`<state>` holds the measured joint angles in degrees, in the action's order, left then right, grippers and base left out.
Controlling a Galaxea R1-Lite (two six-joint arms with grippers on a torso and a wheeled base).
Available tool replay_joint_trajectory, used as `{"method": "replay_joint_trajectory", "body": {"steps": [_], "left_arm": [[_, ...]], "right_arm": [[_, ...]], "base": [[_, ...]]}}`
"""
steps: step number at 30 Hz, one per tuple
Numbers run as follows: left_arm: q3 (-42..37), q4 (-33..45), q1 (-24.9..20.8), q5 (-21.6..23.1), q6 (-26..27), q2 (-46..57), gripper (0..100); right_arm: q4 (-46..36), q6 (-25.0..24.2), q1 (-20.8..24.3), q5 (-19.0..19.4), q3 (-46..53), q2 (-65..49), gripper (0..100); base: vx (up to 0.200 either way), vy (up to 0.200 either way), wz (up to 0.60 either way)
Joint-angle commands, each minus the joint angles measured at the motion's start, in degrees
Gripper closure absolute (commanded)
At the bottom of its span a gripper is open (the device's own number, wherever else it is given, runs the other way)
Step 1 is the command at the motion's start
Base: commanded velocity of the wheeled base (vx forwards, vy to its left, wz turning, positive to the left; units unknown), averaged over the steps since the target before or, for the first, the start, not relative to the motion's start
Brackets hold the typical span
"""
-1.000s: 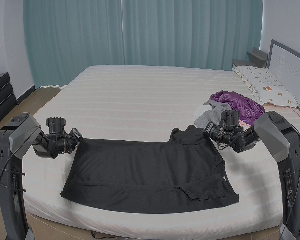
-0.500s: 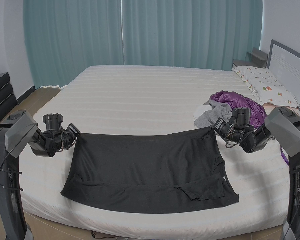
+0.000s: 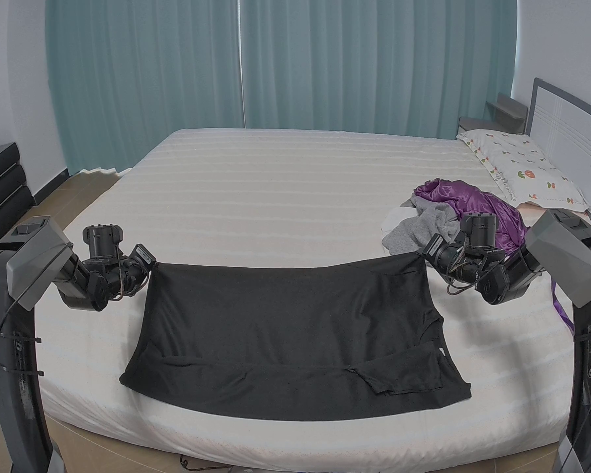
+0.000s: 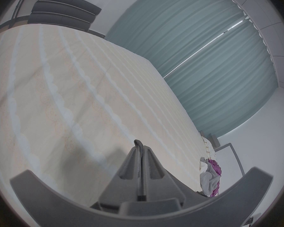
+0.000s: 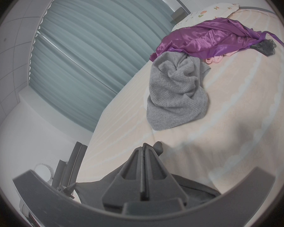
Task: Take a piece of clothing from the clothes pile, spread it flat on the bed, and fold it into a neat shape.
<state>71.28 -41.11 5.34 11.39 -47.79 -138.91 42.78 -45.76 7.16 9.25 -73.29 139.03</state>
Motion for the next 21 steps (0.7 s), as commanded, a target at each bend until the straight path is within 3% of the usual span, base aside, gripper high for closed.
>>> {"method": "replay_joint_trajectory", "body": {"steps": [1, 8, 21], "left_arm": [[-1.4, 0.1, 0.0, 0.3, 0.2, 1.0, 100], [-7.5, 0.2, 0.0, 0.8, 3.1, 5.3, 100], [-15.5, -0.1, -0.1, 0.7, 6.7, 9.9, 100]], "right_arm": [[-0.1, 0.1, 0.0, 0.2, 1.5, -0.8, 100], [-0.2, 0.1, -0.9, 3.6, 6.7, -4.2, 100], [0.6, 0.1, -0.9, 5.1, 17.4, -9.9, 100]], "base": [[0.0, 0.0, 0.0], [0.0, 0.0, 0.0], [0.0, 0.0, 0.0]]}}
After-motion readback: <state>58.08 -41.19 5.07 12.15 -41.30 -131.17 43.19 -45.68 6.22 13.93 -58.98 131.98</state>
